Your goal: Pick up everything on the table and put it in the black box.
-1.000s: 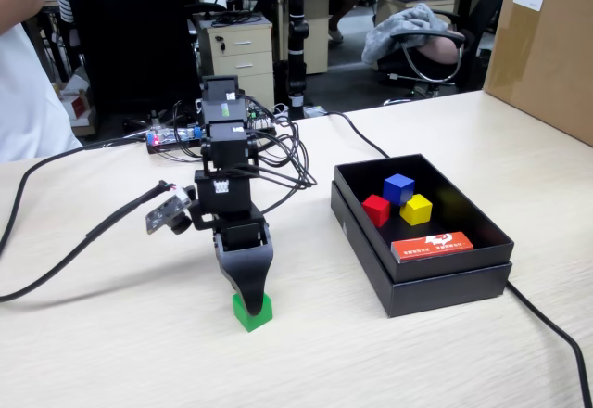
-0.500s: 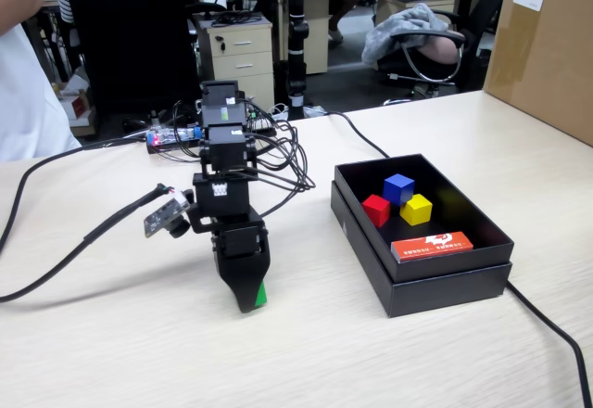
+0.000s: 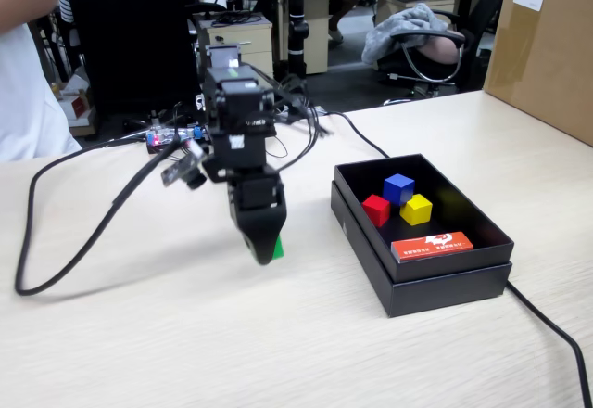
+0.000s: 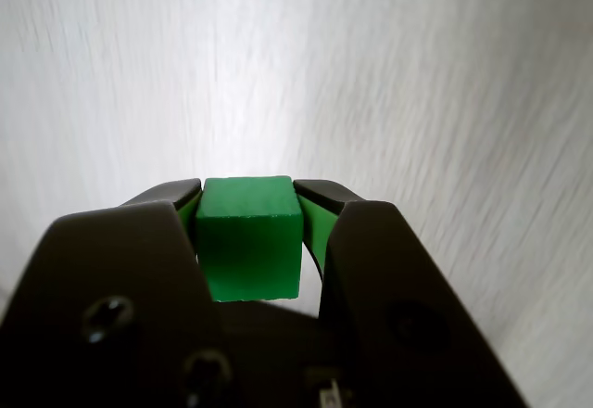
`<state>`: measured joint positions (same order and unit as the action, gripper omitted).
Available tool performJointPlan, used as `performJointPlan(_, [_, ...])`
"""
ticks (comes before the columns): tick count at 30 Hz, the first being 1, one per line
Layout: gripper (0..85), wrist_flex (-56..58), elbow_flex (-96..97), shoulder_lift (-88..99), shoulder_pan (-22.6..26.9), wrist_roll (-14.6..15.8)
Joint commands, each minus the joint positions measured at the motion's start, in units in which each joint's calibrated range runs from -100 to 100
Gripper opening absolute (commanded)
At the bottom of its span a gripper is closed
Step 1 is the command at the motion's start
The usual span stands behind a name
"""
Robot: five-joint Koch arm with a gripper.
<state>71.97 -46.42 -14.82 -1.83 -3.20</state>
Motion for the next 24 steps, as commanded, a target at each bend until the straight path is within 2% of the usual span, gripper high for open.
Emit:
performJointPlan(1, [0.9, -0.05, 2.26, 15.91, 2.74, 2.10])
performJointPlan(2, [0.9, -0.05, 8.52, 23.49, 6.74, 4.20])
performJointPlan(3, [0.9, -0.05, 10.52, 25.55, 8.60, 5.23])
performJointPlan(11, [0.9, -0.05, 10.06, 24.98, 16.61, 9.04])
performJointPlan(14, [0.9, -0.05, 6.98, 18.78, 17.83, 9.67])
performJointPlan(24, [1.1, 0.04, 1.81, 4.90, 17.24, 9.77])
